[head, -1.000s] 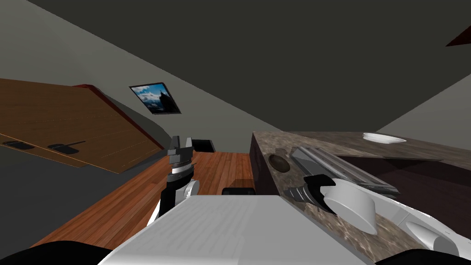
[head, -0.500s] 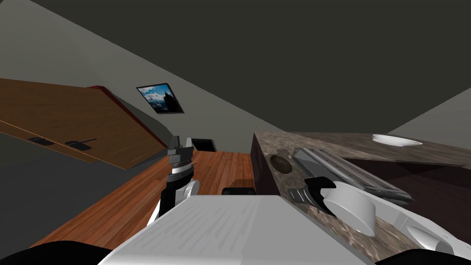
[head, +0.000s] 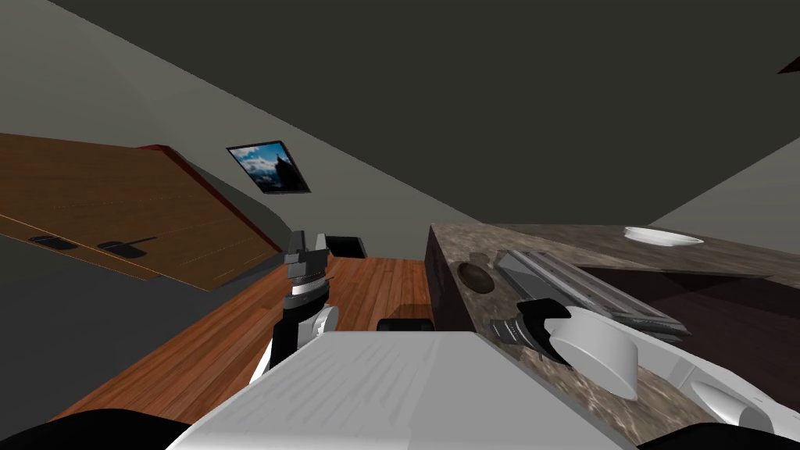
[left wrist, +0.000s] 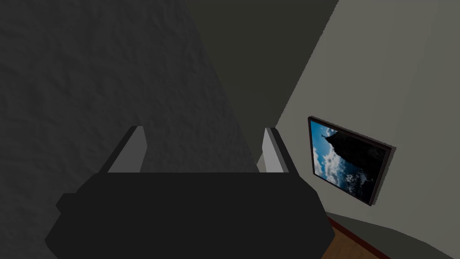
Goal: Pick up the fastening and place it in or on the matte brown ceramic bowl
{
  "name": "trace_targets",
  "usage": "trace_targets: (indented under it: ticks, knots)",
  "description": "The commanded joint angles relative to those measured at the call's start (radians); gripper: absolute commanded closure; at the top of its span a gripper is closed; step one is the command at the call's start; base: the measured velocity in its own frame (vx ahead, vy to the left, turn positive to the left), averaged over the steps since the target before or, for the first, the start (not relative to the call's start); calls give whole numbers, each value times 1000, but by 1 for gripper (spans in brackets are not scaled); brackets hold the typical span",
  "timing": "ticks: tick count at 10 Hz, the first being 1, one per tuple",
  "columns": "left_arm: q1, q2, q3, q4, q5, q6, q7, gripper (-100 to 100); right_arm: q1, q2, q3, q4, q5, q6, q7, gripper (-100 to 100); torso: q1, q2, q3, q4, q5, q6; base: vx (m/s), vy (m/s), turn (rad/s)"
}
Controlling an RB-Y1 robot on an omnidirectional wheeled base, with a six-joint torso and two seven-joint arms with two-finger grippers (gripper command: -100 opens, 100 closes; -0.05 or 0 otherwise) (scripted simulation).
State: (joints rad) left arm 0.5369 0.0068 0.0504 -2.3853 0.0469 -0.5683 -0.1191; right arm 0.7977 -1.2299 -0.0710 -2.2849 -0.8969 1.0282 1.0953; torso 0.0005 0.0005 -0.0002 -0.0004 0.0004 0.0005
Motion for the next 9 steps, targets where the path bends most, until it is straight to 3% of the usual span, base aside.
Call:
trace_targets:
  ticks: [1, 3, 4, 5, 9]
  knots:
    - [0, 0, 0, 0, 0, 0, 0, 0, 9, -18, -27, -34, -17, 22, -7, 100, 0, 0, 0, 0, 0, 0, 17, -8, -187]
    - [0, 0, 0, 0, 0, 0, 0, 0, 16, -20, -34, -44, -18, 24, -8, 100, 0, 0, 0, 0, 0, 0, 10, -4, -48]
    - [0, 0, 0, 0, 0, 0, 0, 0, 18, -21, -37, -48, -19, 27, -10, 0, 0, 0, 0, 0, 0, -1, 0, 0, 0]
    - [0, 0, 0, 0, 0, 0, 0, 0, 30, -50, -62, -66, -31, 51, -42, 100, 0, 0, 0, 0, 0, -1, 62, 31, 4]
    - [0, 0, 0, 0, 0, 0, 0, 0, 45, -116, -130, -96, -83, 107, -99, 100, 3, -9, -5, -2, 1, -1, 108, 33, -8]
